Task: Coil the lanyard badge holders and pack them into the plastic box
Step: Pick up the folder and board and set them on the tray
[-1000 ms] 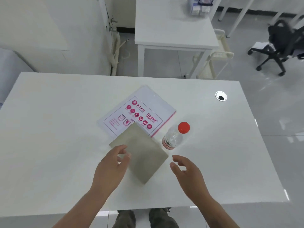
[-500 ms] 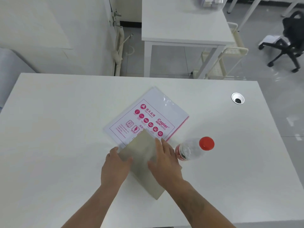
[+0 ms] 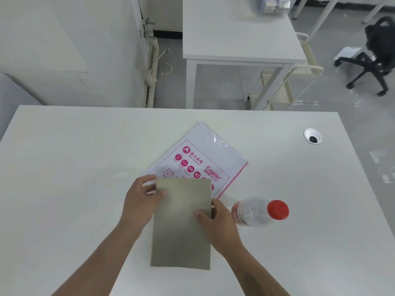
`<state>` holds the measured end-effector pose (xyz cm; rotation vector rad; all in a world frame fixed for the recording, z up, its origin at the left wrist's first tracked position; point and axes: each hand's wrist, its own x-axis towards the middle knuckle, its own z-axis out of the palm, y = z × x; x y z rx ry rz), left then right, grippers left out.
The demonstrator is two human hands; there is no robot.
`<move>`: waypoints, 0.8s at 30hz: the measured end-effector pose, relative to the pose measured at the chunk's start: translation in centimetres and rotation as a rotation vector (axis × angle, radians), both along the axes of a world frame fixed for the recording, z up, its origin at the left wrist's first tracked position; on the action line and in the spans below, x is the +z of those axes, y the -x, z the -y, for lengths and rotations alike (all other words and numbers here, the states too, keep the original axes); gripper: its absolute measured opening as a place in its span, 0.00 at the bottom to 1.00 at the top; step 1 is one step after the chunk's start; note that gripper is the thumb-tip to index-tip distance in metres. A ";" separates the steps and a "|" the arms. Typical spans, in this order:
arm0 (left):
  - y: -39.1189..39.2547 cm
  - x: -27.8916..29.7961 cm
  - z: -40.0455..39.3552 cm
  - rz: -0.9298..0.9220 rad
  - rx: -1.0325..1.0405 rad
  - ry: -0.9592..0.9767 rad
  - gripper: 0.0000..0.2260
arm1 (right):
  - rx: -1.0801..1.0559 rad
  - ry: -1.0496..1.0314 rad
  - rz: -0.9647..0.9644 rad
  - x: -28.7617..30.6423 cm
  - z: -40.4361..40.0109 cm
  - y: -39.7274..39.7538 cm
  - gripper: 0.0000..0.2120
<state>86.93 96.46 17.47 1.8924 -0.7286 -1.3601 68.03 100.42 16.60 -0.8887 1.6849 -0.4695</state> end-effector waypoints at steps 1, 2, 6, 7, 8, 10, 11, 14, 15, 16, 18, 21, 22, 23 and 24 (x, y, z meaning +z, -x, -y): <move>0.1 0.5 1.5 0.016 -0.050 0.028 0.19 | -0.090 0.003 0.059 0.1 0.3 -0.2 0.11; 0.4 0.9 3.0 0.037 -0.112 0.053 0.19 | -0.168 0.001 0.100 0.1 0.6 -0.5 0.09; 2.3 0.8 8.5 0.101 -0.354 0.129 0.16 | -0.376 -0.026 0.160 -0.5 2.3 -1.6 0.06; 2.8 0.4 9.7 0.123 -0.404 0.146 0.16 | -0.406 -0.028 0.150 -0.8 2.9 -1.6 0.06; 3.3 -0.2 10.8 0.145 -0.451 0.162 0.17 | -0.434 -0.031 0.139 -1.1 3.4 -1.7 0.06; 4.3 -1.3 12.3 0.162 -0.522 0.178 0.18 | -0.488 -0.032 0.128 -1.6 4.3 -1.6 0.06; 4.7 -1.8 12.8 0.165 -0.548 0.176 0.18 | -0.504 -0.026 0.120 -1.8 4.5 -1.5 0.05; 5.5 -3.5 13.3 0.226 -0.631 0.160 0.19 | -0.490 0.009 0.037 -2.5 4.5 -2.0 0.06; 5.5 -3.9 13.1 0.264 -0.649 0.152 0.19 | -0.475 0.030 -0.001 -2.6 4.3 -2.3 0.07; 5.5 -4.4 12.9 0.299 -0.661 0.148 0.19 | -0.465 0.049 -0.039 -2.9 4.1 -2.5 0.09; 5.3 -4.8 12.5 0.393 -0.675 0.174 0.19 | -0.445 0.077 -0.095 -3.5 3.4 -3.2 0.14; 4.5 -4.5 12.0 0.669 -0.684 0.217 0.23 | -0.378 0.113 -0.232 -3.7 2.3 -4.1 0.23; 4.1 -4.4 11.9 0.743 -0.673 0.175 0.27 | -0.370 0.120 -0.265 -3.7 1.9 -4.3 0.25; 3.6 -4.3 11.9 0.773 -0.657 0.106 0.32 | -0.378 0.124 -0.271 -3.5 1.7 -4.4 0.26; 3.2 -4.2 11.8 0.762 -0.639 0.034 0.36 | -0.402 0.118 -0.252 -3.4 1.5 -4.5 0.25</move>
